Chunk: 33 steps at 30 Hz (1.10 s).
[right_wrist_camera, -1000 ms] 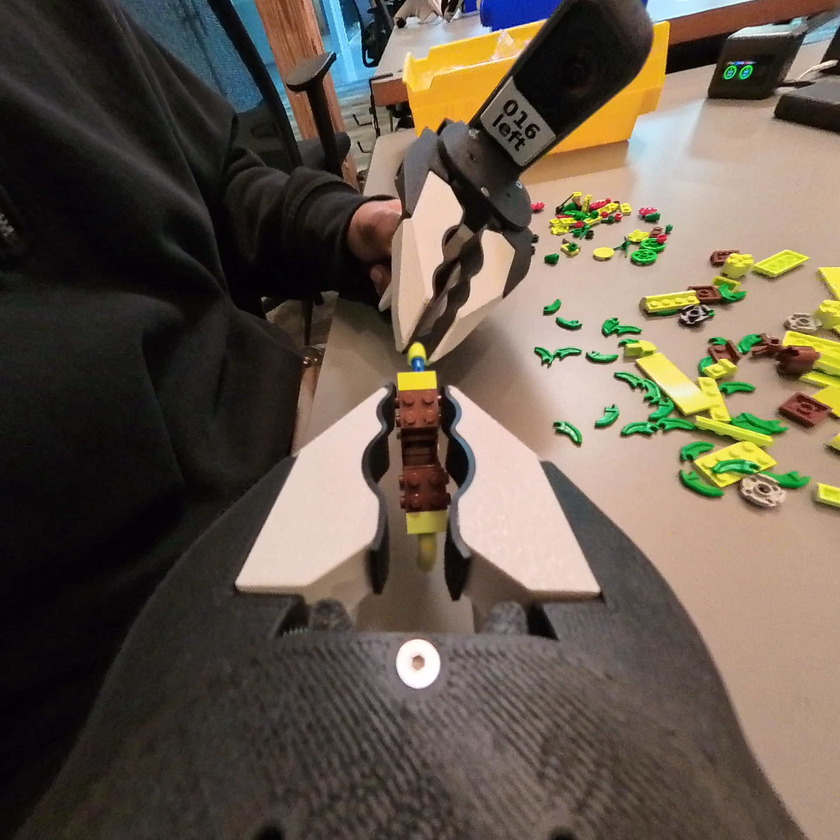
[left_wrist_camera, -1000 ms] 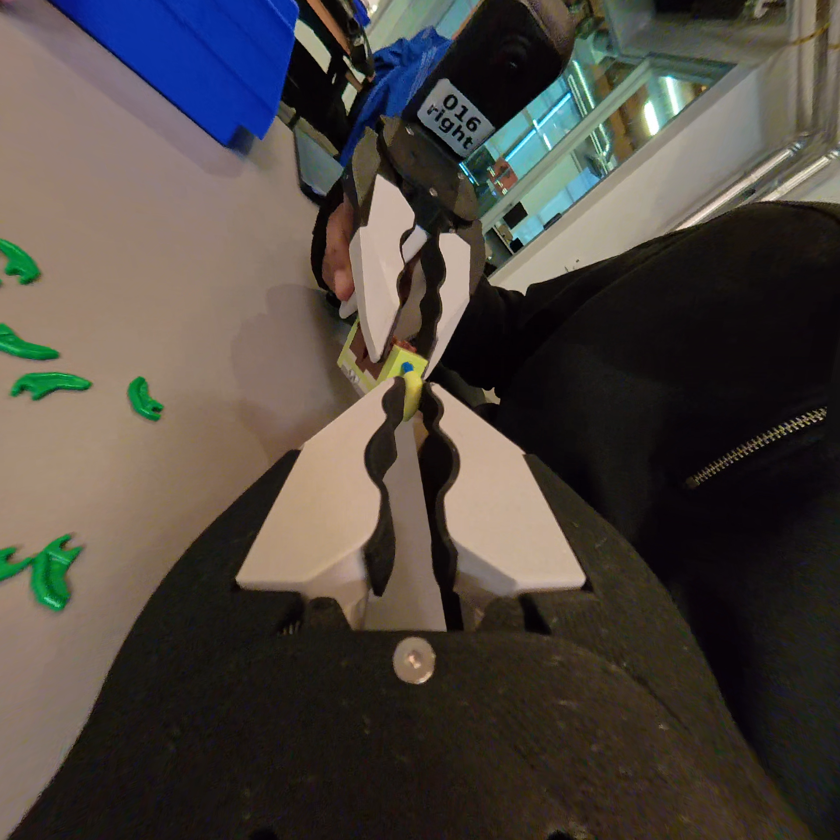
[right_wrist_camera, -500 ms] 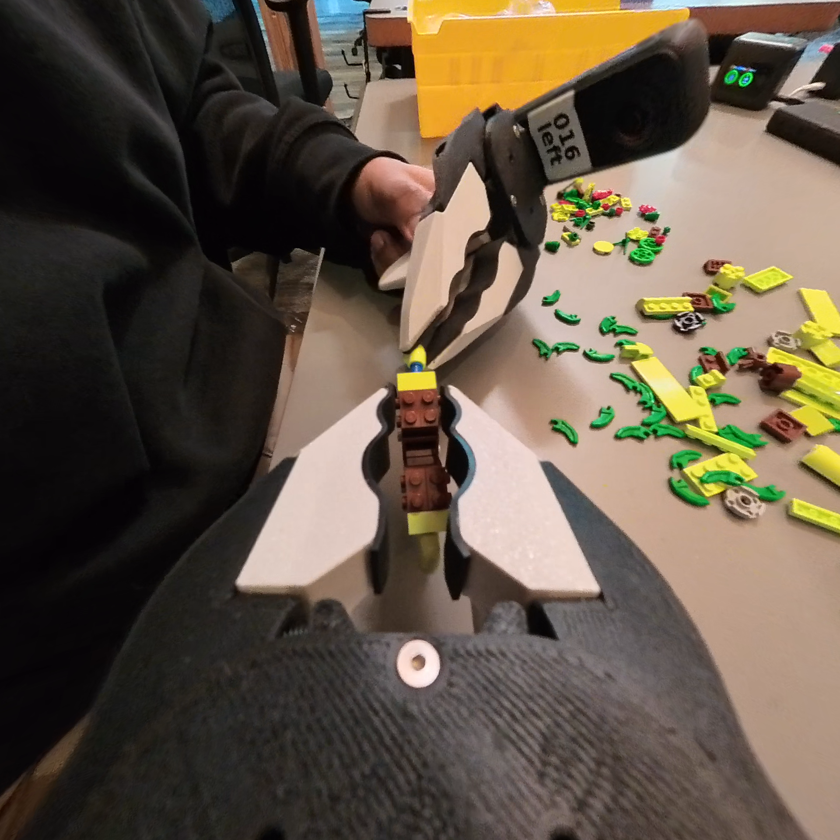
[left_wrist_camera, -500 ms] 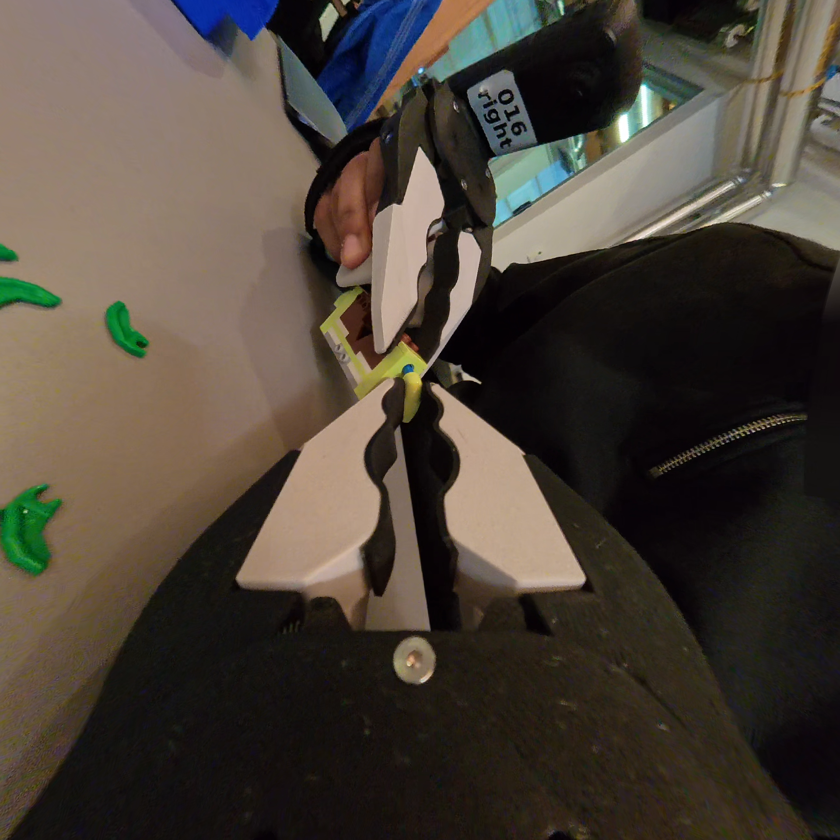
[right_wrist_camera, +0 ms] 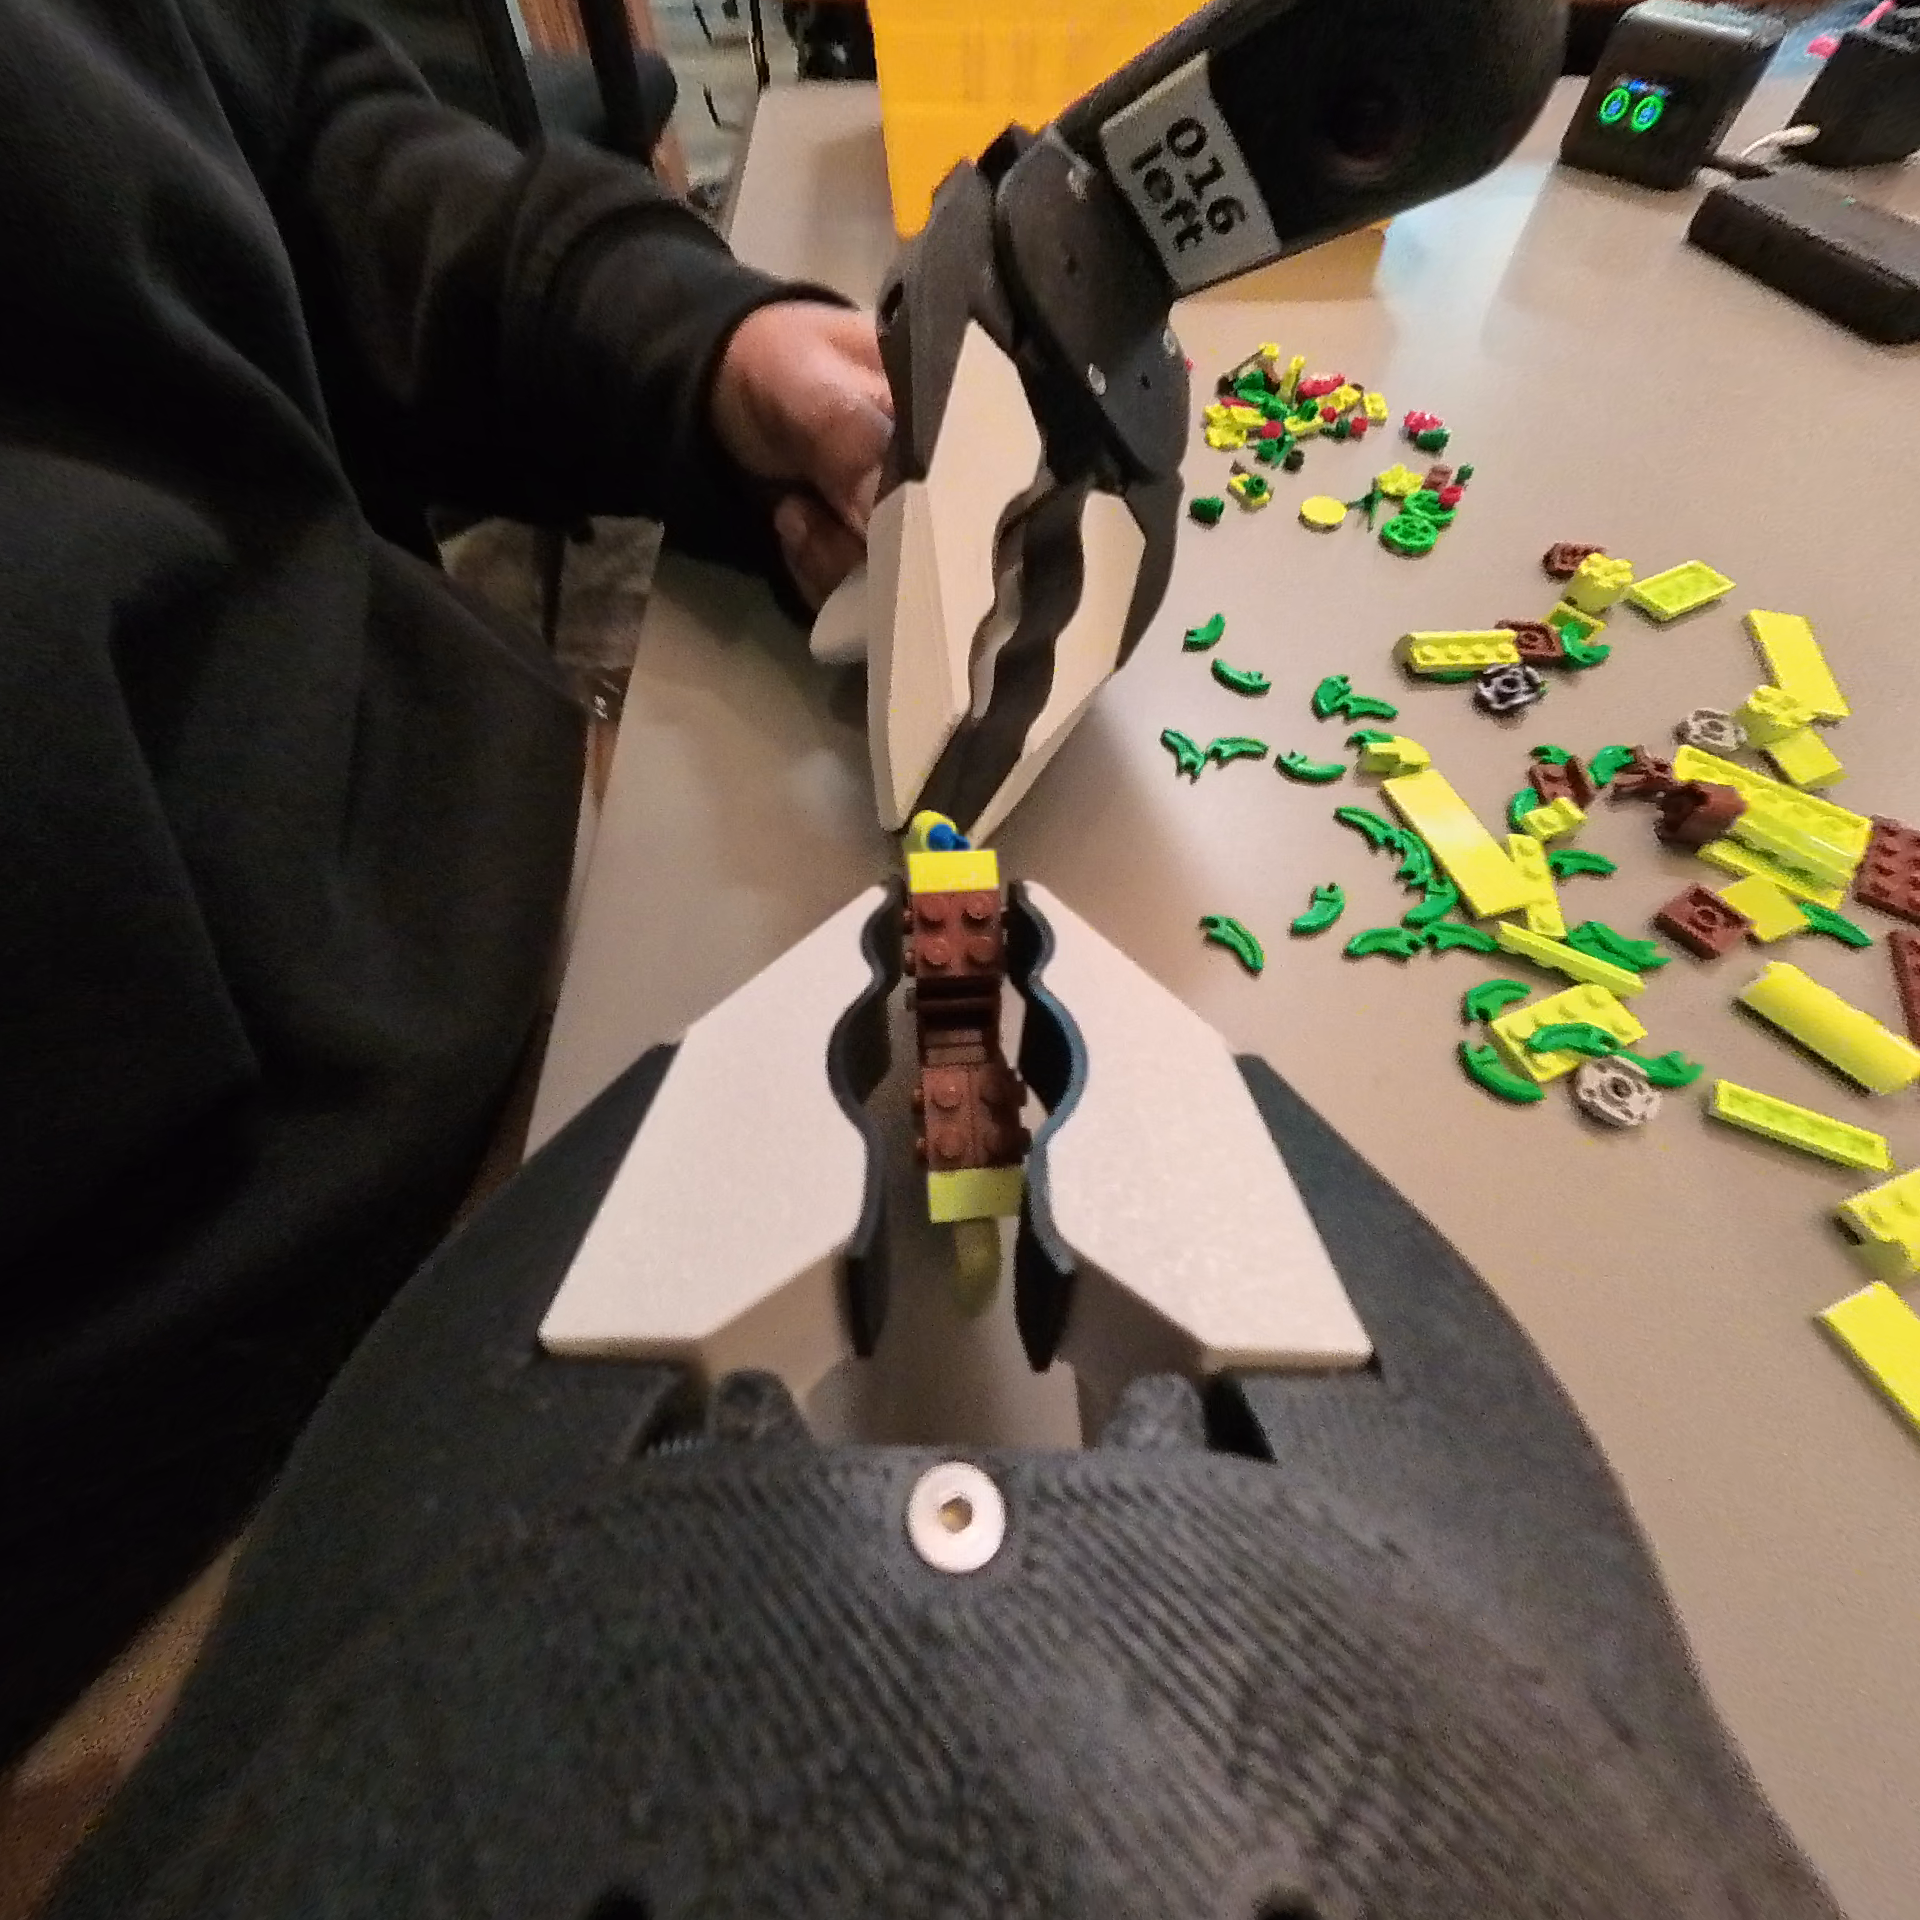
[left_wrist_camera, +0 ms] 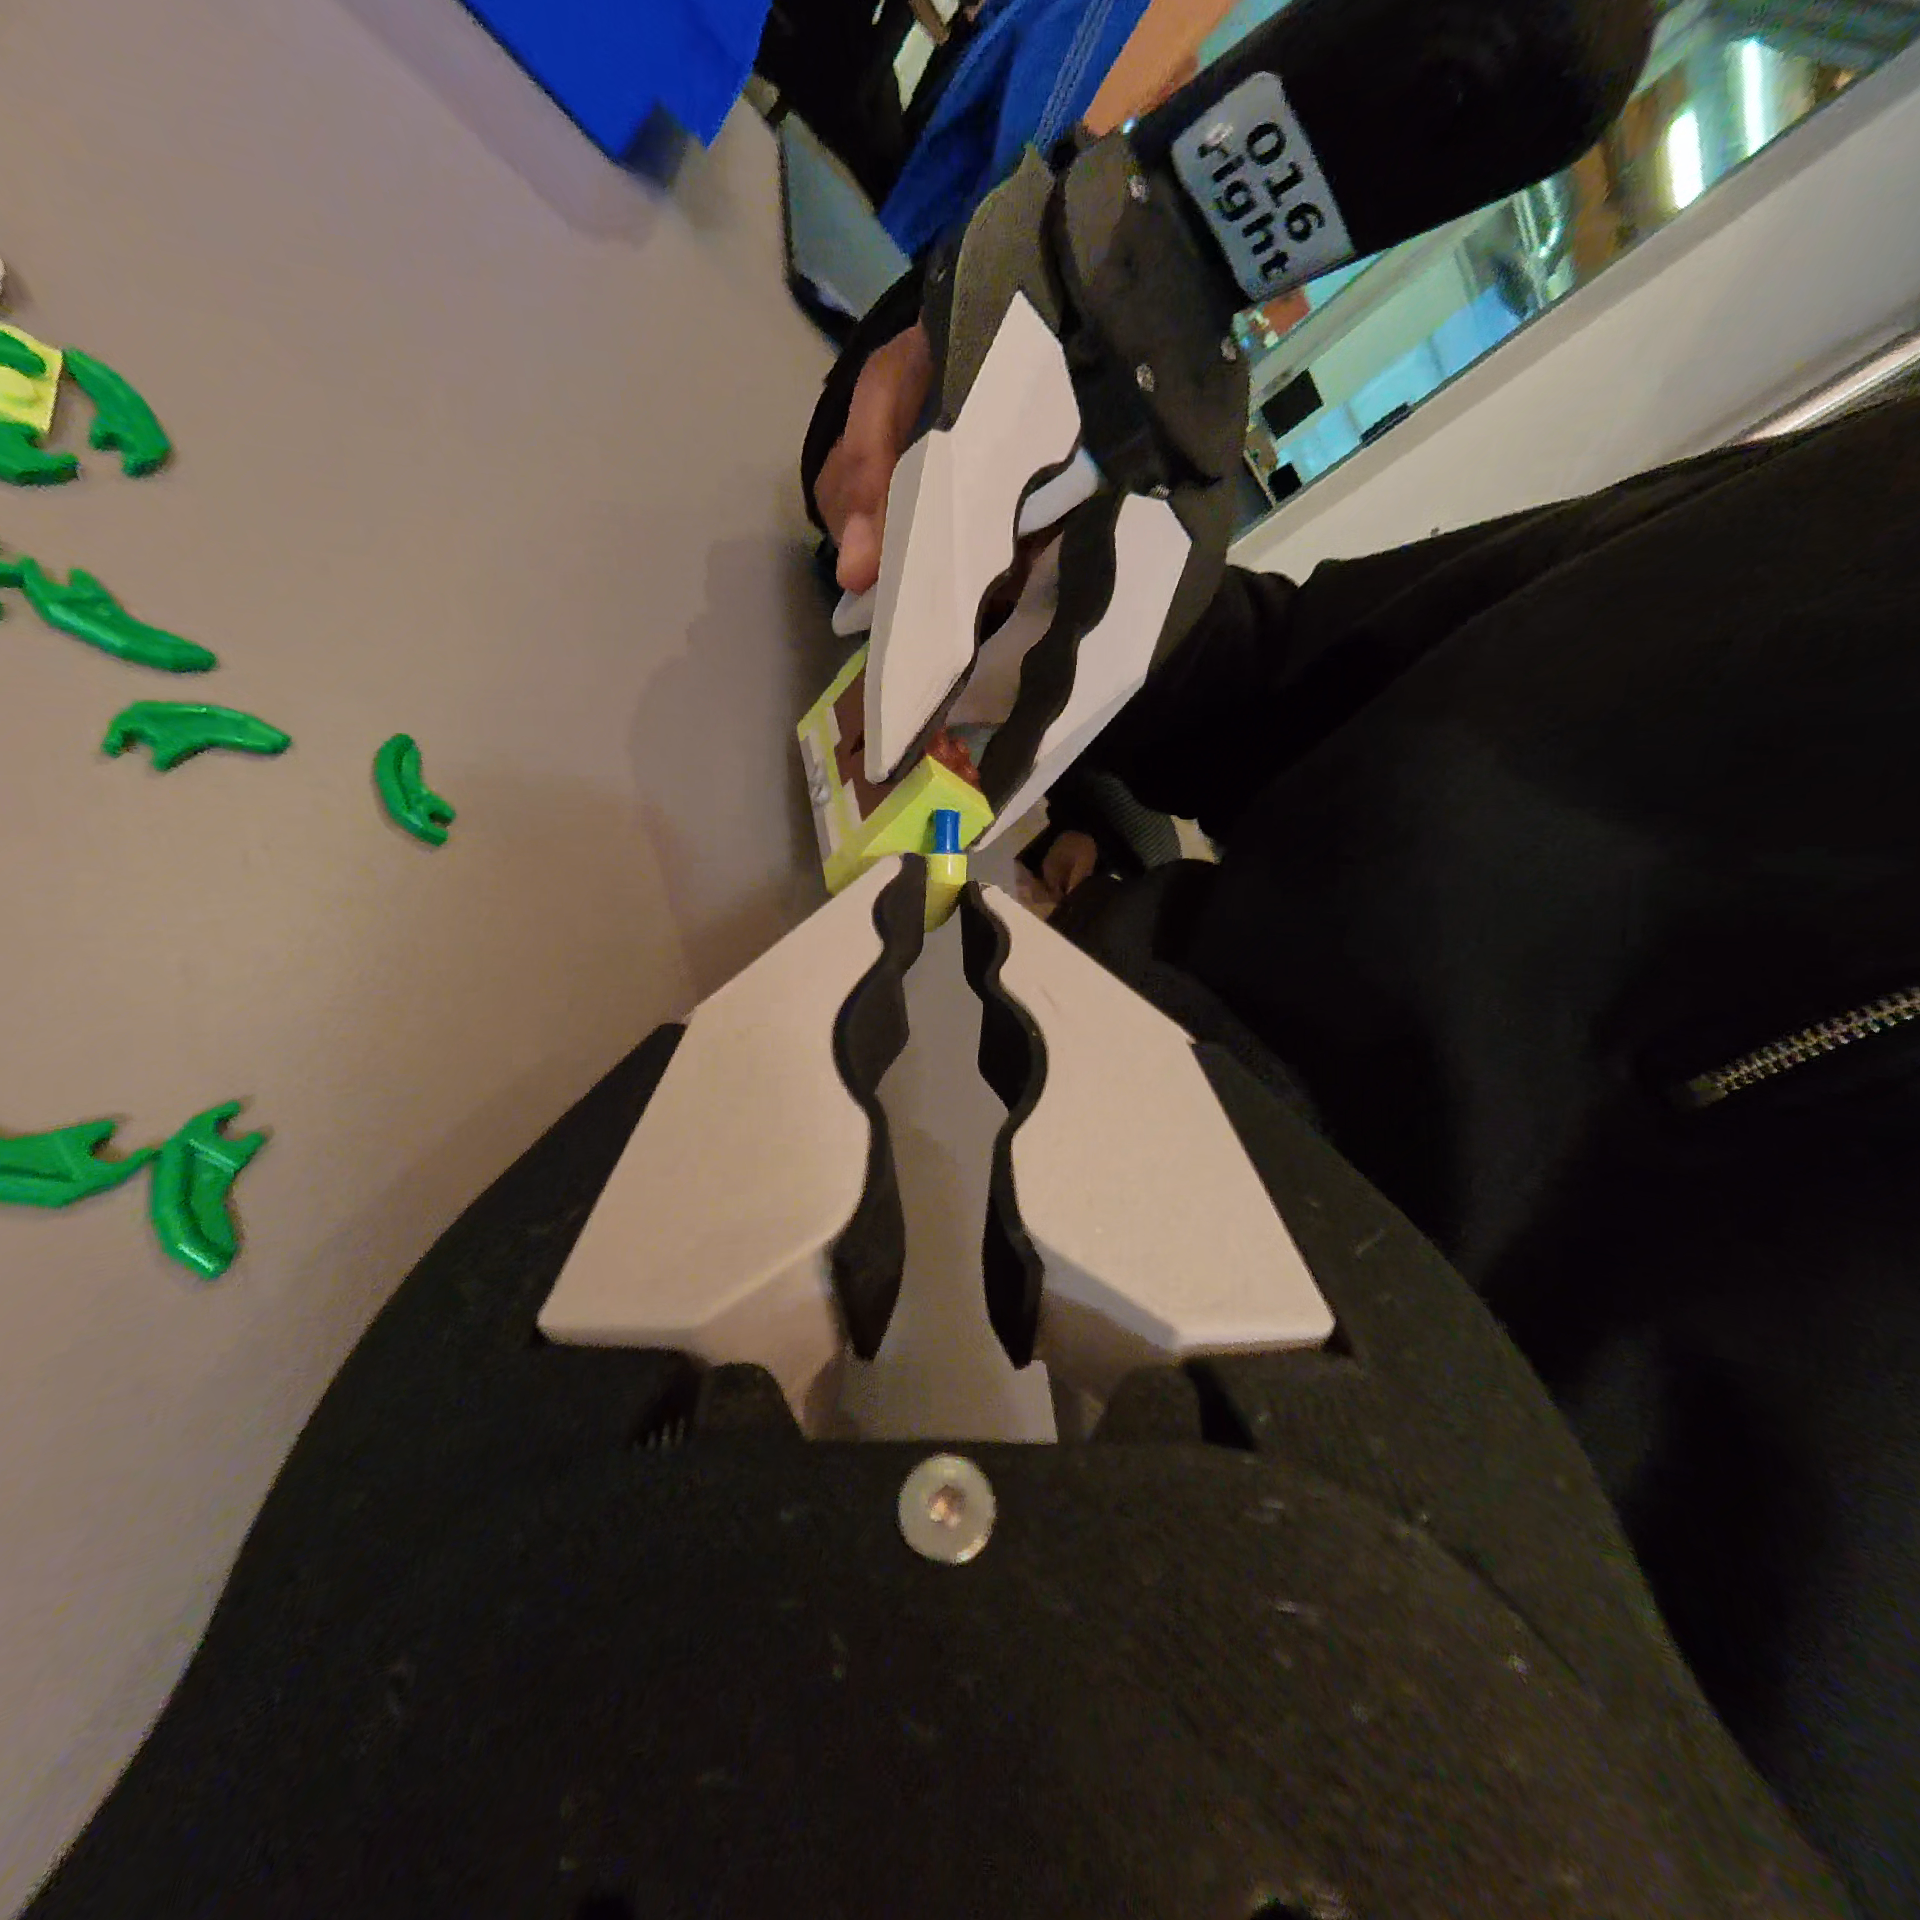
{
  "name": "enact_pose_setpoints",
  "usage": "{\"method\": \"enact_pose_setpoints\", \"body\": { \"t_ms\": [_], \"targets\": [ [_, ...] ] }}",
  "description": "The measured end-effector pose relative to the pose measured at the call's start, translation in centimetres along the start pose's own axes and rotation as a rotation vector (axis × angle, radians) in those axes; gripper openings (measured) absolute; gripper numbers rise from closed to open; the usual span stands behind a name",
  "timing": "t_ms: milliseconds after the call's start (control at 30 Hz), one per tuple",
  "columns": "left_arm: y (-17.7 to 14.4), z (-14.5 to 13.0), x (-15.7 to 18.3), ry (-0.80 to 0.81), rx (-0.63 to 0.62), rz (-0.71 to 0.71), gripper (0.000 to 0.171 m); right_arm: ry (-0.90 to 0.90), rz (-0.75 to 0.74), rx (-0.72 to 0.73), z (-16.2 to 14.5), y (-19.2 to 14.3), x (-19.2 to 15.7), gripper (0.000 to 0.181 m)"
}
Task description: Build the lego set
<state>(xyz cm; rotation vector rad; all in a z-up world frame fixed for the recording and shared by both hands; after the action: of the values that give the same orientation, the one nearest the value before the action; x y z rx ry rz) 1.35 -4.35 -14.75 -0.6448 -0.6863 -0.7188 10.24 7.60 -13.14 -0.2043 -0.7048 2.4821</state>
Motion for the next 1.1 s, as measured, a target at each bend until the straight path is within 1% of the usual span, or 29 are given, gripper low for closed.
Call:
{"method": "enact_pose_setpoints", "body": {
  "t_ms": [67,167,300,367,400,433,500,567,633,767,833,1000,1100],
  "targets": [
    [0.1,-0.1,-0.1,-0.028,-0.018,-0.021,0.005,-0.029,-0.016,-0.052,-0.2,0.1,0.0,0.017],
    [0.1,-0.3,-0.2,-0.034,-0.046,-0.016,0.005,-0.069,-0.067,-0.177,-1.1,0.6,0.2,0.018],
    [0.0,-0.2,-0.2,-0.032,-0.029,-0.026,0.005,0.005,-0.073,-0.169,-1.1,0.7,0.9,0.018],
    [-0.4,-0.1,-0.2,-0.041,0.003,-0.049,0.005,0.043,-0.086,-0.136,-0.9,0.3,1.2,0.036],
    [-0.6,0.0,-0.3,-0.048,0.021,-0.063,0.005,0.062,-0.086,-0.103,-0.6,-0.1,1.2,0.041],
    [-0.7,0.1,-0.2,-0.052,0.034,-0.081,0.005,0.076,-0.081,-0.056,-0.1,-0.5,1.1,0.041],
    [-0.8,0.1,0.1,-0.052,0.045,-0.133,0.004,0.083,-0.046,0.043,1.0,-1.3,0.6,0.037],
    [-0.7,0.2,0.6,-0.054,0.051,-0.211,0.005,0.062,0.007,0.096,2.0,-1.5,-0.2,0.033],
    [-0.6,0.2,1.1,-0.06,0.054,-0.265,0.006,0.019,0.039,0.098,2.6,-1.2,-1.0,0.031],
    [-0.4,0.2,1.5,-0.1,0.065,-0.358,0.006,-0.053,0.029,0.066,3.0,-0.5,-1.6,0.01],
    [-0.3,0.1,1.4,-0.124,0.072,-0.392,0.006,-0.071,0.031,0.07,3.2,-0.4,-1.7,0.007],
    [-0.5,0.2,1.4,-0.147,0.103,-0.414,0.006,-0.086,0.003,0.083,3.3,-0.6,-1.7,0.004],
    [-0.8,0.5,1.3,-0.15,0.147,-0.402,0.007,-0.074,-0.027,0.1,3.3,-0.8,-1.5,0.001]
  ]
}}
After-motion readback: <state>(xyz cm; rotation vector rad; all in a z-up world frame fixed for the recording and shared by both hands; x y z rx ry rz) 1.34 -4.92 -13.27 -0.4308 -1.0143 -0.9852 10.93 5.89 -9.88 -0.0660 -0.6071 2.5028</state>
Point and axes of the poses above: each gripper's, where its closed fingertips meet, y out along the fingers, z out of its top, x = y × z across the jaws, the point moved 8 cm from there along -y, back along the fingers, and after that the axes turned 6 degrees about -x, right-handed, at the moved point
